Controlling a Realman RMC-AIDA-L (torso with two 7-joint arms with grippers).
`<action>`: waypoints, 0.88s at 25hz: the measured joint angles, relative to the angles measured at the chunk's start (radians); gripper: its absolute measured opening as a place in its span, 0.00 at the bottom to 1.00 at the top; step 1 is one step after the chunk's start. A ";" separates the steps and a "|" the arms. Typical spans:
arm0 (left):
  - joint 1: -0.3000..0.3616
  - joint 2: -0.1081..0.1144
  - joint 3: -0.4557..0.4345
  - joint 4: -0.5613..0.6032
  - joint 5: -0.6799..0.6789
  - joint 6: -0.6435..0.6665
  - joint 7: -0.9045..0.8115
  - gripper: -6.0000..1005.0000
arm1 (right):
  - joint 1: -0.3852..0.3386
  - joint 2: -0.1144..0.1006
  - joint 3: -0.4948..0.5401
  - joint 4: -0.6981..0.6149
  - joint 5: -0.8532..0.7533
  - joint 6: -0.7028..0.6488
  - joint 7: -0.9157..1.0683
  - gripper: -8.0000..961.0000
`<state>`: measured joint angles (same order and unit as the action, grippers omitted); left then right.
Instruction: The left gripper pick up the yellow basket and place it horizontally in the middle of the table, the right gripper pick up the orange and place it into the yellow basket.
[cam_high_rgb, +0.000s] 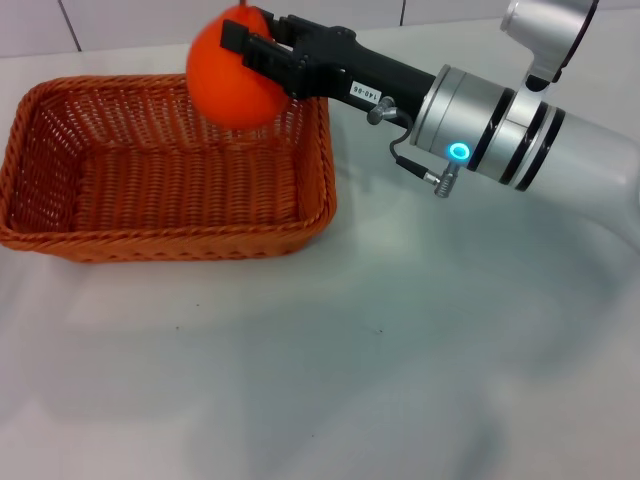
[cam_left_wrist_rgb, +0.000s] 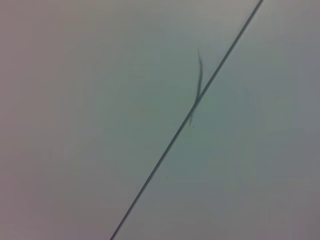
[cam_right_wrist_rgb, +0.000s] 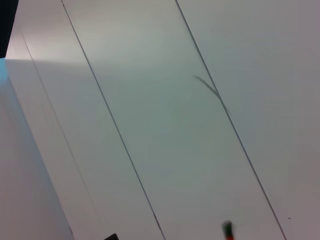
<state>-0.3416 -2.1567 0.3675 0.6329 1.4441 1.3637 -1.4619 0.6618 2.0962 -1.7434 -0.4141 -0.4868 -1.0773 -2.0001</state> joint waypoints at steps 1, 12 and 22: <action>-0.001 0.000 0.000 0.001 0.000 0.000 0.000 0.79 | 0.002 0.000 0.000 0.000 0.000 0.000 0.000 0.27; -0.002 0.001 0.000 0.003 0.001 -0.011 0.008 0.79 | 0.000 0.002 0.004 0.001 0.029 0.046 -0.022 0.73; -0.001 0.001 -0.007 0.002 -0.004 -0.077 0.073 0.79 | -0.097 0.007 0.004 -0.007 0.271 0.037 -0.657 0.97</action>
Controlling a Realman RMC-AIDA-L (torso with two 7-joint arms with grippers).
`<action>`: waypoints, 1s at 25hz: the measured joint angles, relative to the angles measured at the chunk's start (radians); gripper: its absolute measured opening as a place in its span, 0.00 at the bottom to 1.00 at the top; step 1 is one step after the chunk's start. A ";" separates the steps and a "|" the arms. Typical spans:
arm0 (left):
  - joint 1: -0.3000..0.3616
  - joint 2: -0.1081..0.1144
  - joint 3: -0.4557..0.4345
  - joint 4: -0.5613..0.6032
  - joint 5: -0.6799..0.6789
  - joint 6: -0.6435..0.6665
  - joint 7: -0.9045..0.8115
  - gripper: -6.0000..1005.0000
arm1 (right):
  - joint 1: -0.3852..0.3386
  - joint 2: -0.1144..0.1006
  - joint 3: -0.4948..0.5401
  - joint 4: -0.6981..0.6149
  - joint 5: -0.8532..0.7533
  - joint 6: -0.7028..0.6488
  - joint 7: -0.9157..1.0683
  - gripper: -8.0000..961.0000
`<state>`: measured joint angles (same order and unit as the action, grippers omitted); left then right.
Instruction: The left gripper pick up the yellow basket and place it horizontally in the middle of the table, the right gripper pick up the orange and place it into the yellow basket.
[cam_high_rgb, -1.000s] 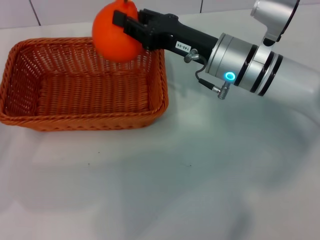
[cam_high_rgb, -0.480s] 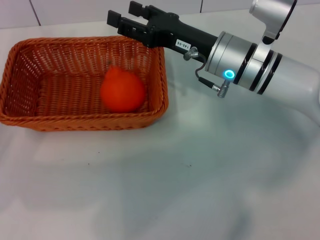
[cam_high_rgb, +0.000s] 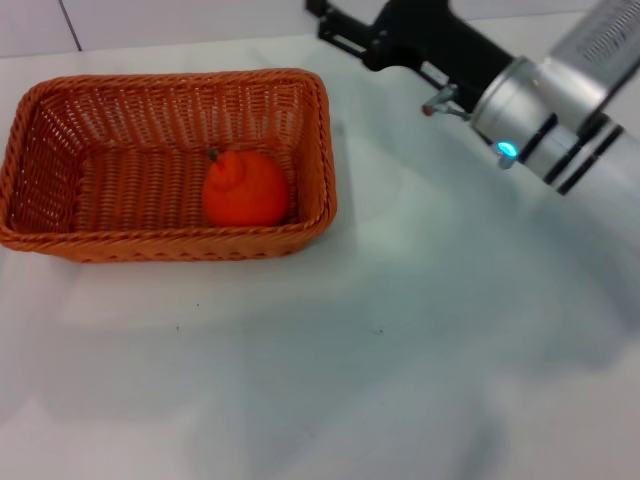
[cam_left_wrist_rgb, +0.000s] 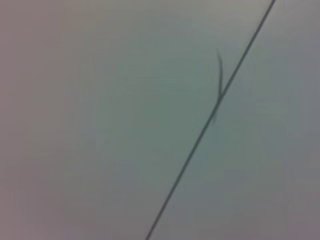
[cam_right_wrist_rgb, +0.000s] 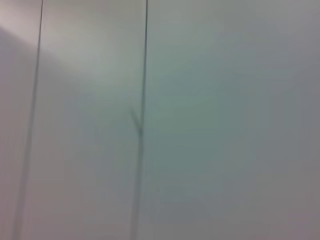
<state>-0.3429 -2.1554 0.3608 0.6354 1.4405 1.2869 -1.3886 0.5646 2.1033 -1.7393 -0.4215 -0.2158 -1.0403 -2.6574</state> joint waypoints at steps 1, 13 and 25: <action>0.000 0.000 0.000 0.000 -0.001 -0.004 0.004 0.79 | -0.015 0.000 0.000 0.001 0.027 -0.019 -0.060 0.97; 0.009 -0.004 -0.085 -0.013 -0.018 -0.124 0.199 0.79 | -0.184 -0.002 0.200 0.103 0.207 -0.193 -0.173 0.97; 0.019 -0.006 -0.147 -0.076 -0.041 -0.124 0.313 0.79 | -0.213 -0.003 0.303 0.285 0.238 -0.290 -0.173 0.97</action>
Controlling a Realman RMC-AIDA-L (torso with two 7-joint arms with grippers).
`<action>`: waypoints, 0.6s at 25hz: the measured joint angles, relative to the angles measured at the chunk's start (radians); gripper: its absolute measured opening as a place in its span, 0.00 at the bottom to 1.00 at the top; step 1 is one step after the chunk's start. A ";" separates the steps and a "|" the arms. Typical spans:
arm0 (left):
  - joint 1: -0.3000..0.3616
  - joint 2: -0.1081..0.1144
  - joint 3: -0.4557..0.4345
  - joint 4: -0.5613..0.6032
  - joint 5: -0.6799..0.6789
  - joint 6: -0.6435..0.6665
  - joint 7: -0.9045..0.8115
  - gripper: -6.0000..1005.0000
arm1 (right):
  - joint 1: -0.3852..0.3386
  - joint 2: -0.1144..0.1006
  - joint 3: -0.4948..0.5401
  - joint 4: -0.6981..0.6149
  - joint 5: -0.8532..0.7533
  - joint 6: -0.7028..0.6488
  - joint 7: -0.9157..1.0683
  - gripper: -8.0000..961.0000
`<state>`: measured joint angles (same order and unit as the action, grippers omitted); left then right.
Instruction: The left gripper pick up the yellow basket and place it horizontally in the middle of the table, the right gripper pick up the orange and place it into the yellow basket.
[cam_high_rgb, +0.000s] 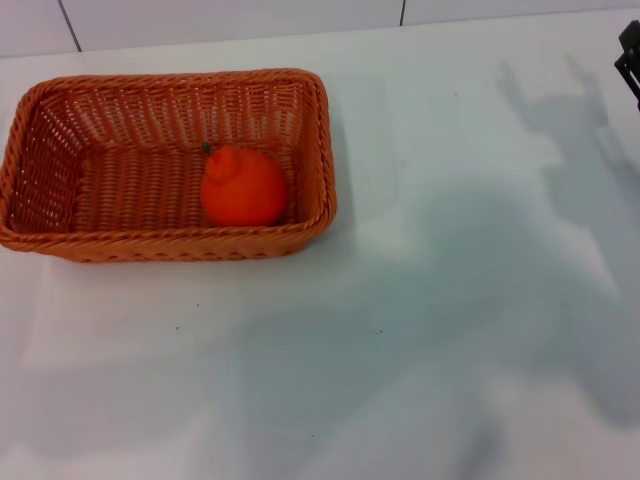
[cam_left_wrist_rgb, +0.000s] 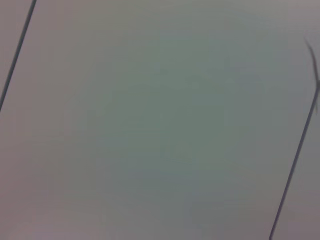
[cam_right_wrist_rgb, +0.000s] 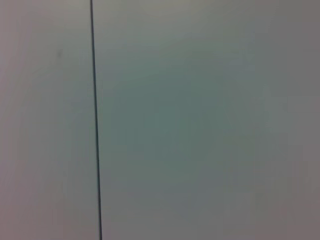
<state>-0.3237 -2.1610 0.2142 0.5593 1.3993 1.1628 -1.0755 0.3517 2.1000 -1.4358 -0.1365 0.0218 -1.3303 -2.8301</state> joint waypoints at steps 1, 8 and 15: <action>0.000 0.000 0.000 -0.005 -0.005 0.002 0.003 0.79 | 0.001 0.000 0.001 0.004 0.000 0.003 0.000 0.97; 0.000 -0.001 0.006 -0.019 -0.013 0.024 0.015 0.79 | -0.001 0.001 -0.001 0.011 0.001 0.000 0.001 0.97; -0.002 -0.002 0.009 -0.040 -0.014 0.062 0.037 0.79 | 0.001 0.003 -0.007 0.011 -0.006 -0.008 0.003 0.97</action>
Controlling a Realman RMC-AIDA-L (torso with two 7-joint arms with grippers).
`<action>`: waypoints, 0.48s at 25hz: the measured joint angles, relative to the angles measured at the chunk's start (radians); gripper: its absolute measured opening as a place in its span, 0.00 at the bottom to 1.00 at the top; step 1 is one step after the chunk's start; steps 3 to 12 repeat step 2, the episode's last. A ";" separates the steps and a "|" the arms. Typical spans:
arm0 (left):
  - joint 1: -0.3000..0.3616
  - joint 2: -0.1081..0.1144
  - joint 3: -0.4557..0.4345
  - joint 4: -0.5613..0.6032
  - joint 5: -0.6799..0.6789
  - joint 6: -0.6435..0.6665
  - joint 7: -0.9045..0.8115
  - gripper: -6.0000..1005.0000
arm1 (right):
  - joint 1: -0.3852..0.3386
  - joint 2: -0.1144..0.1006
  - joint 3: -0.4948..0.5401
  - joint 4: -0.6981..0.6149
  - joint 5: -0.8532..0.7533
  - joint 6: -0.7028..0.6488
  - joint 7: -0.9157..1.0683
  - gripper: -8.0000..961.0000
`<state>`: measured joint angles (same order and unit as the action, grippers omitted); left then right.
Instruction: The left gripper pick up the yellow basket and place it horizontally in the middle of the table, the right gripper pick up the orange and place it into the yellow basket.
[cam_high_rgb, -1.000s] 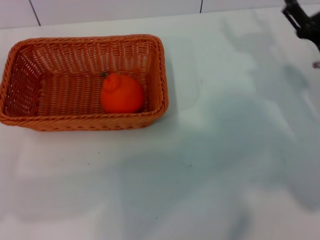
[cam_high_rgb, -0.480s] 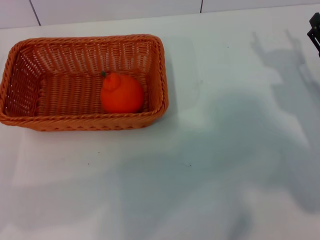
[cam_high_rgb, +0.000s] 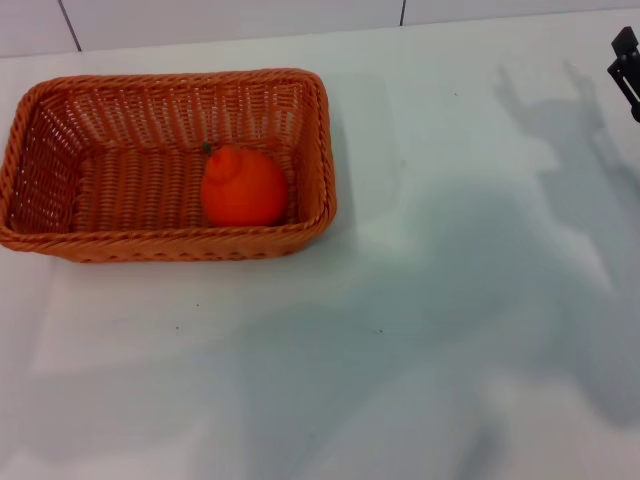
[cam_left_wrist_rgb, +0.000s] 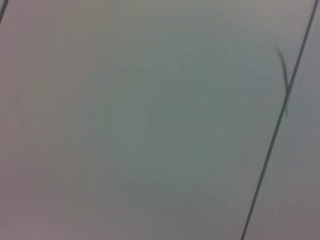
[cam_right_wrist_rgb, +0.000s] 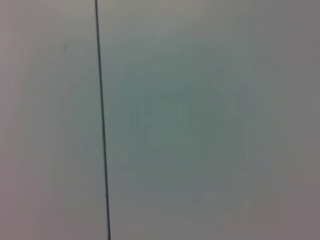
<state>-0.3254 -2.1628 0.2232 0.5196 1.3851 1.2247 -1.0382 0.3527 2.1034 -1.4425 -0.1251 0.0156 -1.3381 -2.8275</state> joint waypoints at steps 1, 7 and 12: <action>0.001 0.000 0.000 -0.001 0.000 0.003 0.001 0.79 | 0.000 0.000 -0.003 0.000 -0.001 -0.001 0.000 0.97; 0.002 0.000 0.000 -0.001 0.000 0.007 0.002 0.79 | 0.000 0.001 -0.006 0.000 -0.002 -0.002 0.000 0.97; 0.002 0.000 0.000 -0.001 0.000 0.007 0.002 0.79 | 0.000 0.001 -0.006 0.000 -0.002 -0.002 0.000 0.97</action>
